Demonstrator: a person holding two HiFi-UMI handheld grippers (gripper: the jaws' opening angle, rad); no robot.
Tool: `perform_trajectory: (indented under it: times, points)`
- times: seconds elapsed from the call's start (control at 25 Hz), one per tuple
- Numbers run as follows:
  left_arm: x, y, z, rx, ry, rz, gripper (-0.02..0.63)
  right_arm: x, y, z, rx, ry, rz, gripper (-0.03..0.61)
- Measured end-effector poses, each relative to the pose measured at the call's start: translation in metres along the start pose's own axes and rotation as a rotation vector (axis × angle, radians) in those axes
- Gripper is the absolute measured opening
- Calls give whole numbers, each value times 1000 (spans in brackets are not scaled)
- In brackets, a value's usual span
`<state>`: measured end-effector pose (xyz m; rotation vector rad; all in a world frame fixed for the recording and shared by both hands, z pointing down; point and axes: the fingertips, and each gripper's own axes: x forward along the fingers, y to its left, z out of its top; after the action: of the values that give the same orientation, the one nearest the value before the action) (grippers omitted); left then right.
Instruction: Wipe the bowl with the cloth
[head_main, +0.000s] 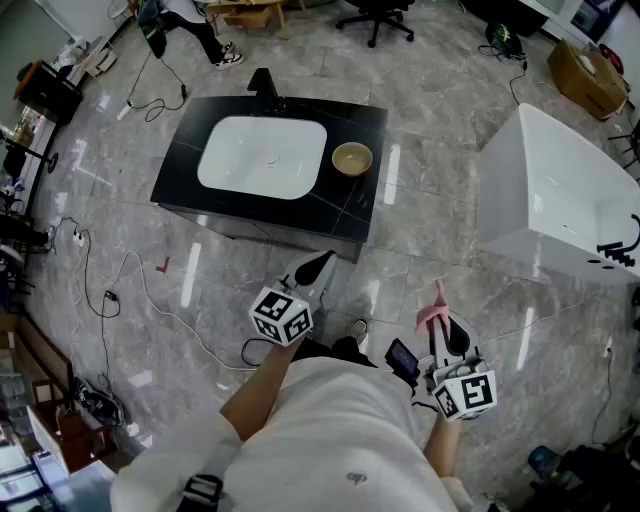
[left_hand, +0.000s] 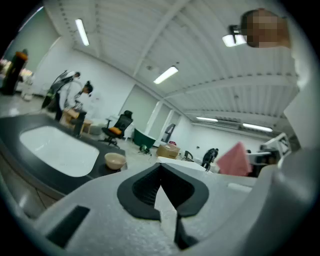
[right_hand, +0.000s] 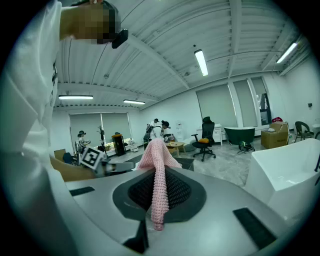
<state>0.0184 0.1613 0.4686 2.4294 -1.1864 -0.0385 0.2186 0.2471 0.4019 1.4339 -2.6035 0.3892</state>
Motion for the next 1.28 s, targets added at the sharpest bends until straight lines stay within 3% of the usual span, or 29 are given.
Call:
perform_trajectory:
  times: [0.12, 0.2, 0.4, 0.64, 0.88, 1.28]
  points:
    - [-44, -58, 5, 48, -18, -78, 11, -3, 7, 5, -25, -10, 35, 15]
    - [-57, -72, 5, 81, -12, -88, 11, 0, 14, 5, -32, -17, 62, 15]
    - [-69, -70, 19, 143, -18, -48, 11, 0, 32, 6, -44, -23, 107, 15]
    - [-74, -78, 22, 161, -29, -41, 11, -7, 36, 4, -46, -36, 119, 15]
    - [-72, -85, 20, 168, -21, -37, 11, -14, 41, 10, -58, -74, 149, 15]
    - [-73, -84, 8, 122, 57, 14, 11, -17, 33, 2, -48, -44, 143, 15]
